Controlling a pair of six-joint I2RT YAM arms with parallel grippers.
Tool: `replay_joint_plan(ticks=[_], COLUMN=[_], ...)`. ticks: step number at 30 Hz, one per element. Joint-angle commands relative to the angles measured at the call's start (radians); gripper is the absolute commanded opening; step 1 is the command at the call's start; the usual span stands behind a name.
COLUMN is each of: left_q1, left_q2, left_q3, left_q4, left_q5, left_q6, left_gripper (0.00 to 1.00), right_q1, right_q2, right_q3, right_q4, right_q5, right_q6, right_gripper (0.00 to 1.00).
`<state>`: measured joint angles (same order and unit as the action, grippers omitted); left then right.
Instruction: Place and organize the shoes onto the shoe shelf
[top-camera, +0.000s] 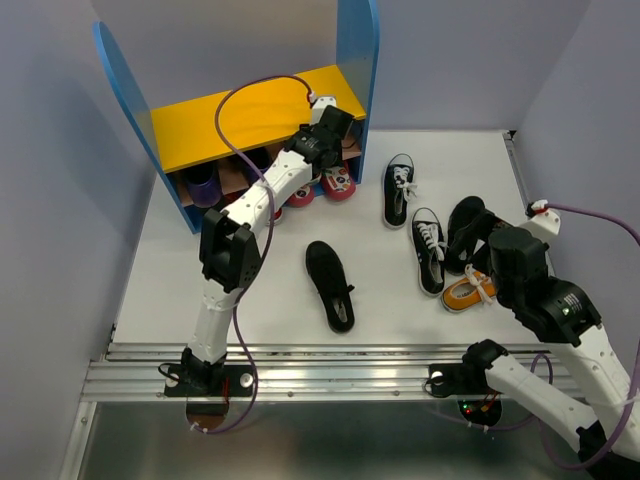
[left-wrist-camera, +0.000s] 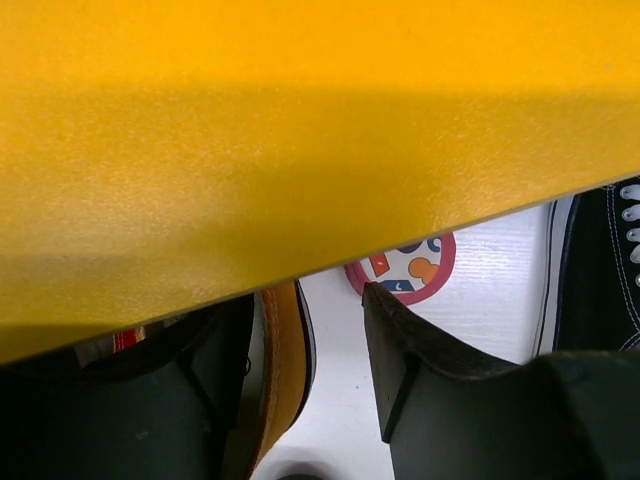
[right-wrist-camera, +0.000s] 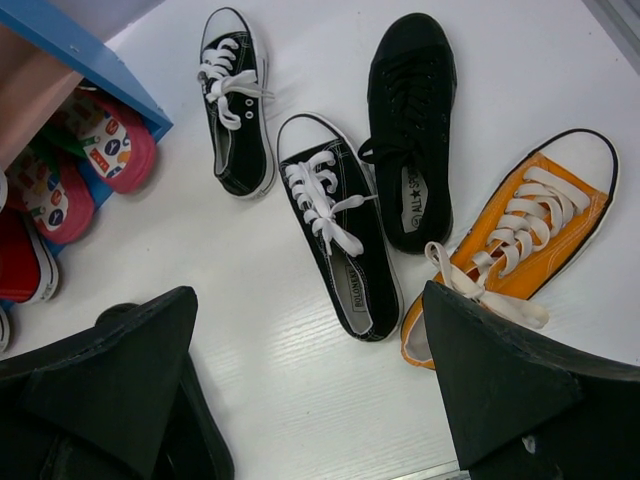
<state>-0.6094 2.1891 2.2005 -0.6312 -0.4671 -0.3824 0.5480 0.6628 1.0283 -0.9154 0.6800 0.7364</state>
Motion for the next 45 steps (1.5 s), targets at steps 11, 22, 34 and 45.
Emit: replay_joint_plan(ticks=[11,22,34,45], left_q1=[-0.056,-0.119,-0.262,-0.291], left_q2=[-0.278,-0.371,-0.563,-0.700], left_q3=[-0.182,-0.193,-0.337,-0.516], left_q4=[0.027,-0.042,-0.006,0.062], left_q5=[-0.021,-0.018,0.177,0.245], left_q6=[0.030,0.053,0.094,0.065], left_gripper=[0.60,0.61,0.61,0.61], right_q1=[-0.003,-0.003,-0.147,-0.347], right_q2=[0.141,0.179,0.213,0.313], right_q3=[-0.080,-0.142,-0.258,-0.312], right_q4=[-0.009,-0.089,-0.045,0.145], right_q5=[-0.007,0.017,-0.100,-0.275], right_q6=[0.069,0.345,0.367,0.212], right_gripper=[1.00,0.83,0.86,0.80])
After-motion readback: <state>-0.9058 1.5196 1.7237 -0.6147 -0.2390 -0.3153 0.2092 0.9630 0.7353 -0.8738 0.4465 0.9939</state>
